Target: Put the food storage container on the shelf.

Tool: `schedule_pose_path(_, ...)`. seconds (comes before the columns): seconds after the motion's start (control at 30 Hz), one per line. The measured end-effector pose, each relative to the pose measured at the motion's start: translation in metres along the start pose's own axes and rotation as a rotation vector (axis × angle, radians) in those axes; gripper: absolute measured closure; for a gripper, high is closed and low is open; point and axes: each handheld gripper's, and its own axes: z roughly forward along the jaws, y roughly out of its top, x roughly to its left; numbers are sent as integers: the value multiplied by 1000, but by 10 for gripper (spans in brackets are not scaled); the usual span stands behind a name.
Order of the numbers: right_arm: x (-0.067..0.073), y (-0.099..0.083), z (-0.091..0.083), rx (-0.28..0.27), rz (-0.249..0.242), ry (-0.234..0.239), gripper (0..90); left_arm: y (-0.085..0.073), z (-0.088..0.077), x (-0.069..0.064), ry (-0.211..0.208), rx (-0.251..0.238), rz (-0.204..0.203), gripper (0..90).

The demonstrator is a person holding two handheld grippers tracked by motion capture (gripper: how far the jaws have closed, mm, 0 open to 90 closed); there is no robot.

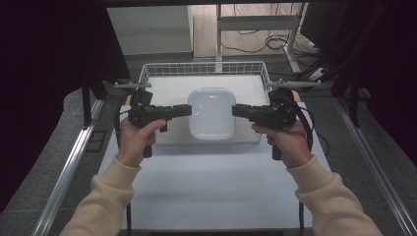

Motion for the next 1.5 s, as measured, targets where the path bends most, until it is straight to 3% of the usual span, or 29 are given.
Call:
schedule_pose_path(0.43, -8, 29, 7, -2, -5, 19, 796, 28, 1, 8, 14, -4, 9, 803)
schedule_pose_path(0.8, -32, 69, 26, 2, 21, 13, 796, 72, 14, 33, 26, 12, -16, 802)
schedule_pose_path(0.97, -49, 82, 44, 28, 59, 16, 794, 81, 23, 57, 13, 31, -78, 802)
schedule_pose_path(1.17, -72, 83, 63, 55, 129, 21, 790, 82, 32, 74, 16, 64, -123, 806)
schedule_pose_path(1.37, -86, 81, 79, 95, 159, 8, 786, 79, 45, 93, 33, 98, -168, 806)
schedule_pose_path(1.47, -98, 82, 86, 89, 209, 23, 778, 82, 50, 103, 22, 71, -219, 803)
schedule_pose_path(1.5, -98, 82, 86, 89, 209, 23, 778, 82, 50, 103, 22, 71, -219, 800)
